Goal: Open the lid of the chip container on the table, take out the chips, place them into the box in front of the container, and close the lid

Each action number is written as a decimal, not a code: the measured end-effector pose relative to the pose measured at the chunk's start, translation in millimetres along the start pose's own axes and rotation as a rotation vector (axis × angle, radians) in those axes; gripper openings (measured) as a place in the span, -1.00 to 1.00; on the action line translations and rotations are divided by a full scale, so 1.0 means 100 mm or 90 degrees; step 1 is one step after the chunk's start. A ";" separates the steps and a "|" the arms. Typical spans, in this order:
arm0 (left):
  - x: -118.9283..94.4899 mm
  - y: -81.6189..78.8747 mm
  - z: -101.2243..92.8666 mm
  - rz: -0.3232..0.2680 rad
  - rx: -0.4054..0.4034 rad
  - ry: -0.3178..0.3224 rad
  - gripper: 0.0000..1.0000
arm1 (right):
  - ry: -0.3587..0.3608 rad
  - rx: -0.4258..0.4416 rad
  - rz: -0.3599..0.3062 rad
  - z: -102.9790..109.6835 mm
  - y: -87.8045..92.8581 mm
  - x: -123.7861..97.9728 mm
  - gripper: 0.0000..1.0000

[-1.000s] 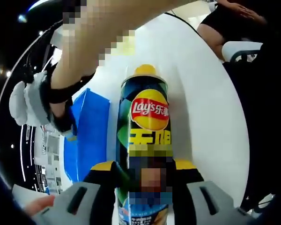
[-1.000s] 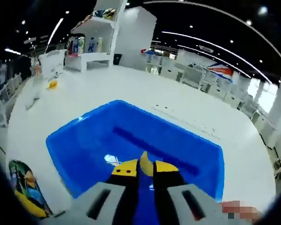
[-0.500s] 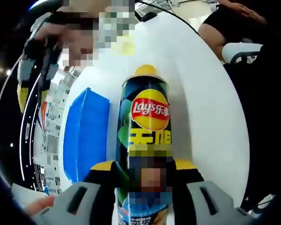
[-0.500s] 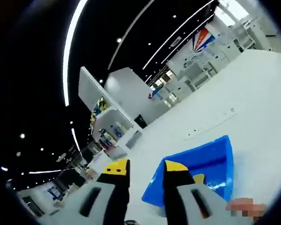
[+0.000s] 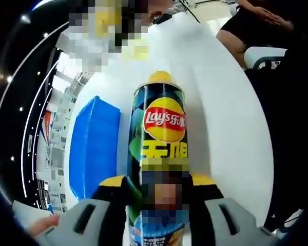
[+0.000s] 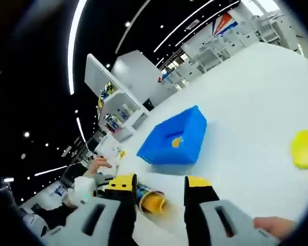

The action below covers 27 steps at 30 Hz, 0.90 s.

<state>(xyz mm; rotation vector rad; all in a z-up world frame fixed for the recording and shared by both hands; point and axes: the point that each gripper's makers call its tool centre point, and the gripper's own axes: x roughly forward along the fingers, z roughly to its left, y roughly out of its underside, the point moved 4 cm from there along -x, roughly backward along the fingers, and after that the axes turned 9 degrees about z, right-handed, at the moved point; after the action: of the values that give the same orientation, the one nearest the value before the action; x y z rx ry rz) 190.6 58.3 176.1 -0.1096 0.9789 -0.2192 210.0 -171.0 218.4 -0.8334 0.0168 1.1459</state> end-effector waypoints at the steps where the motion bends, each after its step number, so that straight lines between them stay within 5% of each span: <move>1: 0.00 0.00 0.00 0.000 0.001 -0.001 -0.06 | 0.000 0.012 0.010 -0.03 0.07 0.00 -0.32; 4: 0.00 0.00 -0.01 0.000 0.001 -0.002 -0.06 | 0.003 0.017 0.006 -0.14 0.17 0.04 -0.36; 13: -0.01 -0.01 -0.01 -0.004 0.002 -0.001 -0.06 | -0.009 0.035 0.086 -0.23 0.31 0.16 -0.37; 17: -0.01 0.00 -0.01 -0.014 0.005 -0.004 -0.07 | 0.003 0.064 0.136 -0.23 0.42 0.22 -0.80; 18: -0.01 -0.01 -0.01 -0.016 0.007 -0.005 -0.07 | -0.029 0.108 0.128 -0.14 0.40 0.25 -0.87; 19: -0.01 -0.01 -0.01 -0.017 0.007 -0.005 -0.07 | -0.015 0.150 0.126 -0.18 0.38 0.25 -0.92; 27: -0.01 0.00 -0.01 -0.020 0.011 -0.003 -0.07 | -0.044 0.163 0.146 -0.09 0.44 0.28 -0.99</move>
<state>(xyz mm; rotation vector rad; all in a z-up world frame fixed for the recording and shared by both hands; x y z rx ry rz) 189.2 58.4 176.7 -0.1102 0.9702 -0.2565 191.4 -147.4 174.9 -0.5730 0.2026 1.3550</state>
